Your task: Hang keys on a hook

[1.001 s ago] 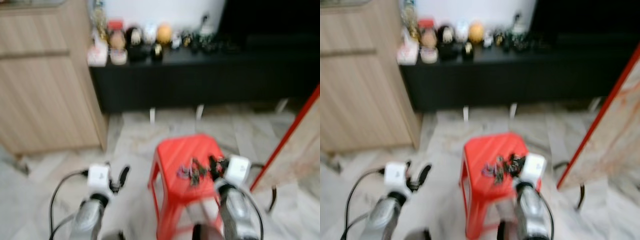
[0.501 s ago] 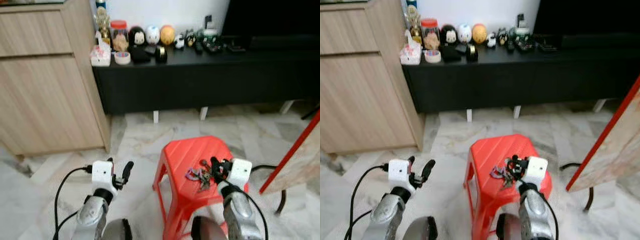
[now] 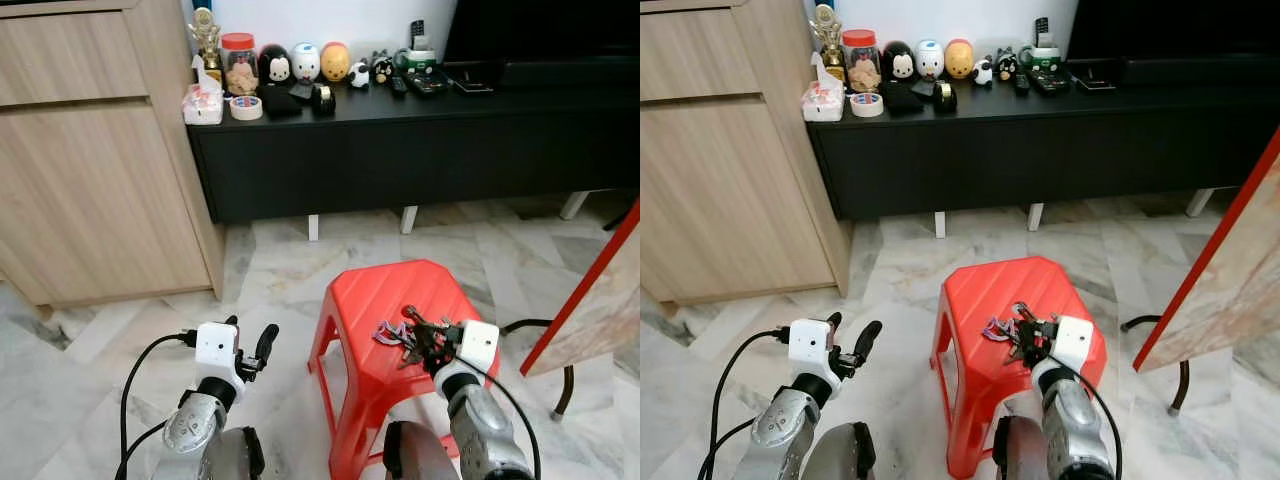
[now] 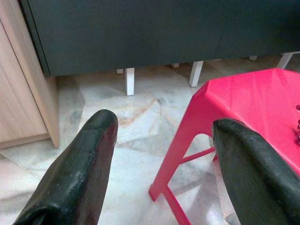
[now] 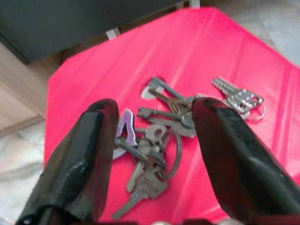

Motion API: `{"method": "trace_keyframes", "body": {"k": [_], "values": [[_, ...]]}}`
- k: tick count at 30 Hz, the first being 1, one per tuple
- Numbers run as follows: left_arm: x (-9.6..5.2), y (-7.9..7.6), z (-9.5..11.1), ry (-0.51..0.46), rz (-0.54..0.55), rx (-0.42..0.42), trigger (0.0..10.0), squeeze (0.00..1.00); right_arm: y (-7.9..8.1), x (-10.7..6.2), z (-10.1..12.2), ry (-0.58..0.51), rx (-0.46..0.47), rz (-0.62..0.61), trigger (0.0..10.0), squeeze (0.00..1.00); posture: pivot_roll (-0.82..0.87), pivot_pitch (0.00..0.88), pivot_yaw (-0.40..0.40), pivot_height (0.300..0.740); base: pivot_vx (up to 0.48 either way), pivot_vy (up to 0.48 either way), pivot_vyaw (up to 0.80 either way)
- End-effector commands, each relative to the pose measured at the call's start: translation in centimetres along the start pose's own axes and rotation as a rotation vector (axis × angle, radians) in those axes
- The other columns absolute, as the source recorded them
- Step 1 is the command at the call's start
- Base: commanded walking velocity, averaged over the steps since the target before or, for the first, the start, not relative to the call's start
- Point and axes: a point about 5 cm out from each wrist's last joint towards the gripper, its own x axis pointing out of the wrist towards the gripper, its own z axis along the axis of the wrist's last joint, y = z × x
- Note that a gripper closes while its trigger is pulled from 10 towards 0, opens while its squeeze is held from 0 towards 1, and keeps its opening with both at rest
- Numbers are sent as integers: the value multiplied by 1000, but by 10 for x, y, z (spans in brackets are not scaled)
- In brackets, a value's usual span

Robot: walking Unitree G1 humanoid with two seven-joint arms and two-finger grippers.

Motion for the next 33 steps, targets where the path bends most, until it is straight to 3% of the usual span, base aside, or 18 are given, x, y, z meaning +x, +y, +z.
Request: {"method": "trace_keyframes", "body": {"k": [1,2,11,33], "values": [[-4,3,-4,21,2,15,10000,0,-4,1,0,20,-10,-1,10000,380,23,35,-28,562,0,0,0],[-4,3,-5,22,3,16,10000,0,-5,1,1,16,-10,-5,10000,0,20,39,-29,562,0,0,0],[-7,6,-9,38,17,20,10000,0,-11,4,7,2,41,0,10000,0,22,49,-22,562,0,0,0],[-8,7,-13,57,22,22,10000,0,-13,-7,-12,43,63,36,10000,0,21,55,-24,562,0,0,0]]}}
